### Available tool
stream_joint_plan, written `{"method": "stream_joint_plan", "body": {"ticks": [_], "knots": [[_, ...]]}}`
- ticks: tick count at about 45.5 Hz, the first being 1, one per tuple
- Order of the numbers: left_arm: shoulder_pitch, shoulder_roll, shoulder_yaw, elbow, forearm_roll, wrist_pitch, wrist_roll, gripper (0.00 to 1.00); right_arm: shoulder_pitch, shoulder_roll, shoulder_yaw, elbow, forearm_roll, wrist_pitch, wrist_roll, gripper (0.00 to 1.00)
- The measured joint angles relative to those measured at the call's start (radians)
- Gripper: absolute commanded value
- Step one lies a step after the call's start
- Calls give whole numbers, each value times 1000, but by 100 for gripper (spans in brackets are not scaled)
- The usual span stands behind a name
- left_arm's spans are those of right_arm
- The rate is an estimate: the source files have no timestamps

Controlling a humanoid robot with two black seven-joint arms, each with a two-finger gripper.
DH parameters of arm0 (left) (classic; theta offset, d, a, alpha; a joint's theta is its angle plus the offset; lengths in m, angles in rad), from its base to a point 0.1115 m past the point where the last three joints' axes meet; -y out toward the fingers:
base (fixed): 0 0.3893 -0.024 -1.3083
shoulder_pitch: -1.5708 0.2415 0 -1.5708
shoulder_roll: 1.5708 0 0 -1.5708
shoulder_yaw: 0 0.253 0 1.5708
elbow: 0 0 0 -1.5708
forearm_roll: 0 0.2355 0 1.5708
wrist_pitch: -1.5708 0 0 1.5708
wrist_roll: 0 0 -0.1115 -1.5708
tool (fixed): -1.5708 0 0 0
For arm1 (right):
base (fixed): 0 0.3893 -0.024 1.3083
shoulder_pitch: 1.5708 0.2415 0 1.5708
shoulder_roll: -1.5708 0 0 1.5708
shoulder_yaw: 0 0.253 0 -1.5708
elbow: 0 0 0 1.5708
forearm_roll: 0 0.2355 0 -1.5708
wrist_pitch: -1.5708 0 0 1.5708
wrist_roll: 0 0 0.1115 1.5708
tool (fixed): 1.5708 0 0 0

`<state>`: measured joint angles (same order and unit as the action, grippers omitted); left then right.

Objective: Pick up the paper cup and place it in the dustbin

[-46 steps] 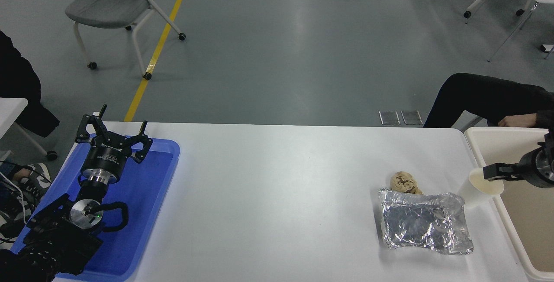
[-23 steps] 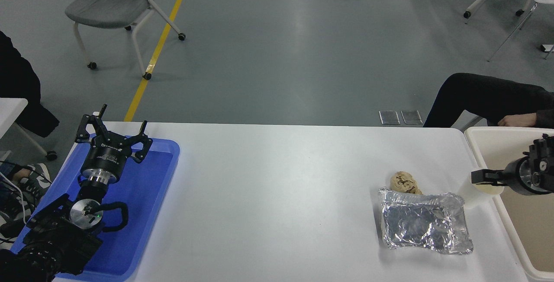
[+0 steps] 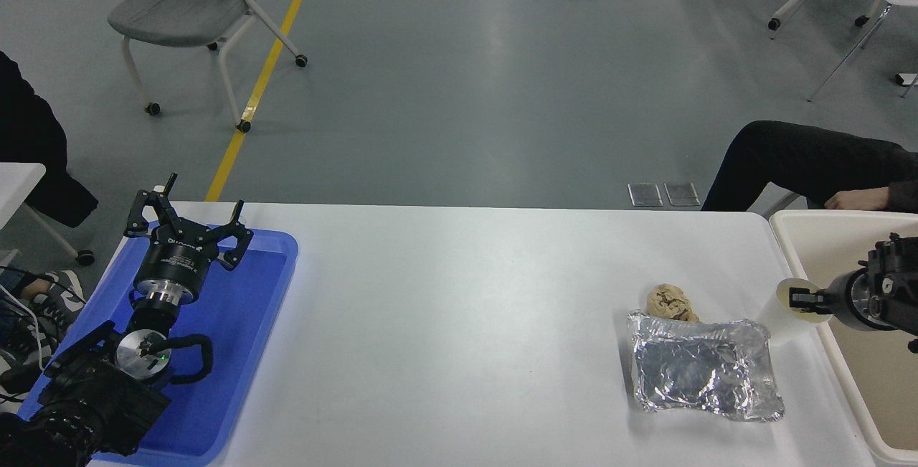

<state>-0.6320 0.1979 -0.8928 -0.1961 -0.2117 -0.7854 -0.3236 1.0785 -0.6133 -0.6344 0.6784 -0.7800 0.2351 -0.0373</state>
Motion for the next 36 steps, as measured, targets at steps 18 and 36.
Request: {"method": "stream_joint_plan", "body": {"ticks": [18, 36], "knots": [[0, 0, 0, 0, 0, 0, 0, 100, 31, -2, 2, 13, 4, 11, 2, 0], [-2, 0, 0, 0, 0, 0, 1, 100, 317, -81, -133, 181, 5, 83, -5, 0]]}}
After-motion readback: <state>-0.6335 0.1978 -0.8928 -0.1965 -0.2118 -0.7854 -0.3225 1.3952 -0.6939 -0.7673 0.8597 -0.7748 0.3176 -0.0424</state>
